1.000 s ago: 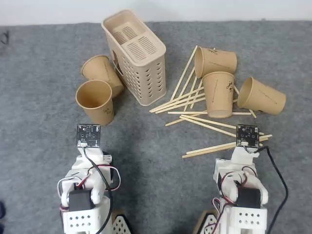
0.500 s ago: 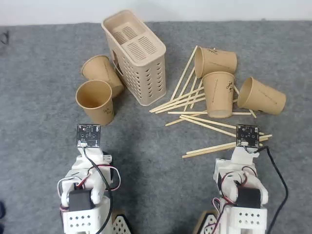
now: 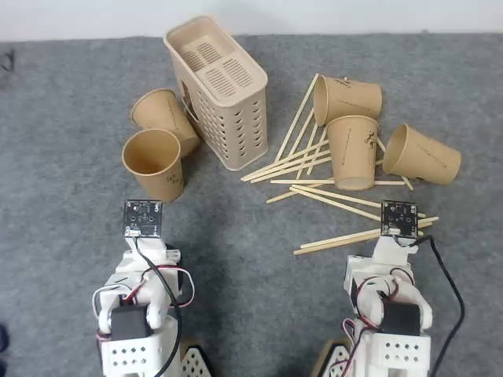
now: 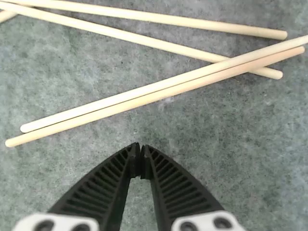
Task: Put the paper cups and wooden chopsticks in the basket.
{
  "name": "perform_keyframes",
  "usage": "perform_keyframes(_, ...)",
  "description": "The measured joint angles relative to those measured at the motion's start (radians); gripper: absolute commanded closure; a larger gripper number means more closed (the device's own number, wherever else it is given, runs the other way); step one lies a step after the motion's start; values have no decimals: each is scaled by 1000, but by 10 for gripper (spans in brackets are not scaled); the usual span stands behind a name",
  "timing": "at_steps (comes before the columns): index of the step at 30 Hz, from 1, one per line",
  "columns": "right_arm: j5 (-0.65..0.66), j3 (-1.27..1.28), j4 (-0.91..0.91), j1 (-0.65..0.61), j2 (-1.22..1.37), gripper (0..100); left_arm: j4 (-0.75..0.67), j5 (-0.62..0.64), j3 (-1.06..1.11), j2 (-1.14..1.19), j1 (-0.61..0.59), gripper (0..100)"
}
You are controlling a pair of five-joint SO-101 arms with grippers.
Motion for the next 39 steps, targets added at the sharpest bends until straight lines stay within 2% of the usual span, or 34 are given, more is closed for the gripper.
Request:
perform_keyframes(2,-2,0,0,-11,0,992,0,0,0,0,0,986)
perform_keyframes(14,-2,0,0,-301,0,992,-103,0,0,0,-25,985)
perform_keyframes(20,-2,0,0,-350,0,992,-218,-55,0,0,-43,985)
perform_keyframes(26,-2,0,0,-379,0,992,-236,-69,0,0,-44,985)
perform_keyframes(29,11,0,-17,-370,0,992,-232,-72,0,0,-51,985)
perform_keyframes(31,72,0,-84,-316,0,992,-226,-72,0,0,-63,985)
perform_keyframes(35,245,-5,-284,-143,0,992,-224,-72,0,0,-63,986)
perform_keyframes(39,299,-106,-275,8,0,992,-224,-72,0,0,-63,986)
